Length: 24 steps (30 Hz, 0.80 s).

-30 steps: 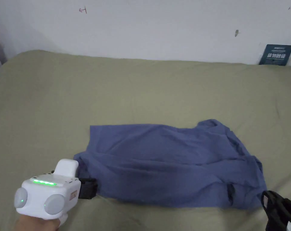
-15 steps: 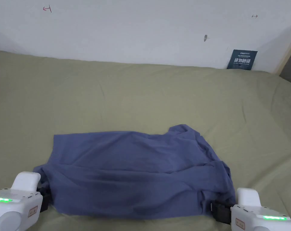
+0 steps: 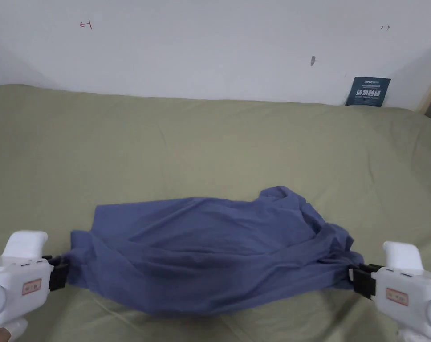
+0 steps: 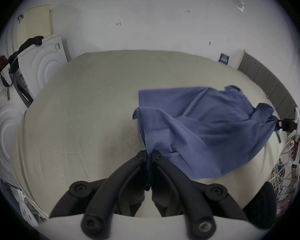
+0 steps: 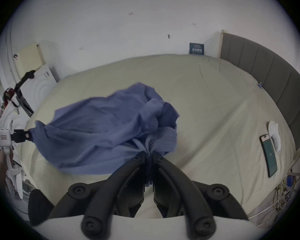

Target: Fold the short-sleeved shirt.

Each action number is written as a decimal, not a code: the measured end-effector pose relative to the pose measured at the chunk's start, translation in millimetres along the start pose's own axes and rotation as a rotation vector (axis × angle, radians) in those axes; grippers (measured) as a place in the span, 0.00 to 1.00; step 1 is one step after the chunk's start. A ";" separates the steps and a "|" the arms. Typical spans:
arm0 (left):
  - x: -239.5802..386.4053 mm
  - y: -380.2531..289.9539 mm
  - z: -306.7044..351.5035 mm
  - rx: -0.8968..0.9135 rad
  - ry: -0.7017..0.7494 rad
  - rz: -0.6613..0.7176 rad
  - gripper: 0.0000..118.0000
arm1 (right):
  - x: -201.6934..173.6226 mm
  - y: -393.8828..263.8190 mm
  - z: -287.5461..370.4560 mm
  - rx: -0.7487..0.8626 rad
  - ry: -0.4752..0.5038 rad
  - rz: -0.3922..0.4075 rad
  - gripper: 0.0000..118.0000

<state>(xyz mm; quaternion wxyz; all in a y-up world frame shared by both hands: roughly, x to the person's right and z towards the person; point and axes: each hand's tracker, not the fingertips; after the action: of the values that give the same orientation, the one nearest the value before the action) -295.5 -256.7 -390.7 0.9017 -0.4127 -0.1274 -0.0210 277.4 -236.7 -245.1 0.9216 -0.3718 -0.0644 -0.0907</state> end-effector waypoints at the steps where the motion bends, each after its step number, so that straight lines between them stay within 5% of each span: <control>1: 0.1 2.0 13.2 0.012 -0.003 -0.007 0.04 | -1.9 1.6 13.8 0.011 0.016 0.006 0.08; 8: -6.9 -23.8 87.2 0.032 -0.038 0.002 0.04 | -2.1 -27.3 77.2 0.010 0.086 -0.037 0.08; 11: -14.4 -59.5 86.1 -0.035 -0.006 0.034 0.04 | 4.2 -69.3 62.3 -0.083 0.045 -0.047 0.08; 17: -24.7 -117.1 50.6 -0.133 -0.020 0.172 0.04 | 14.2 -131.2 24.8 -0.182 0.057 -0.186 0.09; 18: -21.5 -118.7 55.6 -0.069 -0.005 0.162 0.05 | 15.8 -132.5 26.3 -0.170 0.091 -0.221 0.17; 19: -16.4 -118.7 66.1 0.007 0.045 0.158 0.14 | 17.5 -129.0 30.7 -0.166 0.092 -0.224 0.41; 20: -8.7 -115.1 79.9 0.086 0.106 0.133 0.37 | 14.7 -124.7 36.0 -0.161 0.078 -0.210 0.70; 21: -1.3 -110.6 91.2 0.141 0.112 0.078 0.74 | 10.7 -120.3 42.7 -0.129 0.056 -0.193 0.87; 22: -3.9 -108.8 96.2 0.212 0.101 0.035 0.92 | 5.3 -112.9 53.5 -0.053 0.047 -0.169 0.85; 24: 16.2 -97.0 121.2 0.335 0.065 -0.043 0.97 | -7.4 -95.9 70.2 0.046 0.061 -0.131 0.85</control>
<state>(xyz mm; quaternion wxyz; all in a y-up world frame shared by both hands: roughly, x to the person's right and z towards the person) -319.5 -228.6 -239.0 0.9609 -0.2527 -0.1088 -0.0322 245.9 -254.7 -131.7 0.9235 -0.3428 -0.0626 -0.1606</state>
